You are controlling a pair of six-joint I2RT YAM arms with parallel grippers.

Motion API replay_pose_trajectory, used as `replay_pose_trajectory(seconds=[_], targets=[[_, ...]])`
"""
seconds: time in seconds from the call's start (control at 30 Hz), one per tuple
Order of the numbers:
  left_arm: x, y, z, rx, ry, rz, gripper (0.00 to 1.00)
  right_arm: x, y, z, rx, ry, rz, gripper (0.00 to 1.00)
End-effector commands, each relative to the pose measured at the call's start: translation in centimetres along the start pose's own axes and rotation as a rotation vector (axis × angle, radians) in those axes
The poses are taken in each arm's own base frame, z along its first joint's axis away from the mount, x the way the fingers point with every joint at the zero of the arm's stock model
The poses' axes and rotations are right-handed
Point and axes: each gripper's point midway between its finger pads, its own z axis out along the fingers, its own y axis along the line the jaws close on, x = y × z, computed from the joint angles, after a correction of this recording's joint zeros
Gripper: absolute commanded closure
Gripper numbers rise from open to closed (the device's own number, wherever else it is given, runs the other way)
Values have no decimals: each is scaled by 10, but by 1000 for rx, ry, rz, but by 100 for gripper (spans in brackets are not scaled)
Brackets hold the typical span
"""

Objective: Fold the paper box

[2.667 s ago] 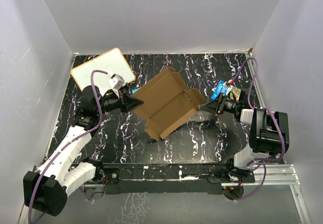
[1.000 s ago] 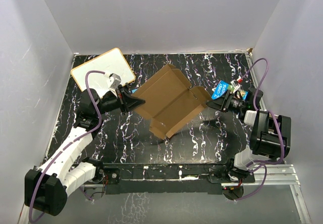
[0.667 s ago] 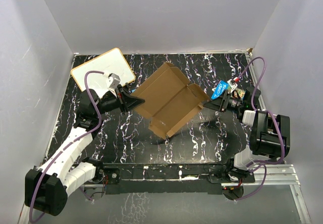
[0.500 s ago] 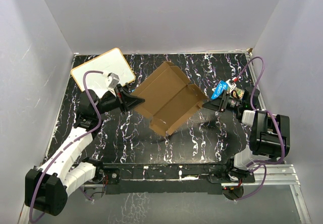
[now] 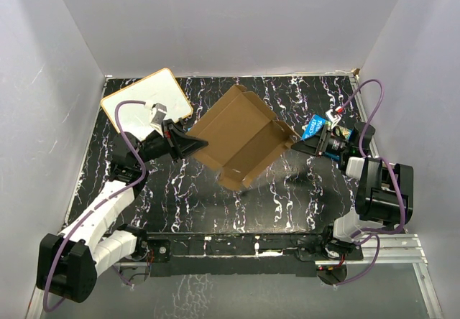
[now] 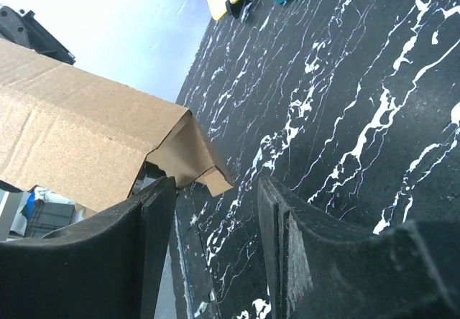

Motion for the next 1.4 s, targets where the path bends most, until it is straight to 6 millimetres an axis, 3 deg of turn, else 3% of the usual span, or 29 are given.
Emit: replay_pose_trajectory(seconds=[0.0, 0.4, 0.77, 1.13, 1.37], targets=[[-10, -10, 1, 42, -29, 23, 100, -19, 20, -6, -46, -3, -133, 45], [-16, -8, 3, 33, -42, 10, 100, -37, 26, -21, -61, -1, -152, 42], [-20, -7, 6, 47, -65, -6, 100, -36, 32, -19, -53, -10, -121, 40], [-21, -8, 8, 65, -77, -24, 100, -35, 35, -14, -57, -4, -105, 48], [-18, -6, 8, 65, -77, -42, 100, -34, 38, -12, -65, 5, -109, 60]])
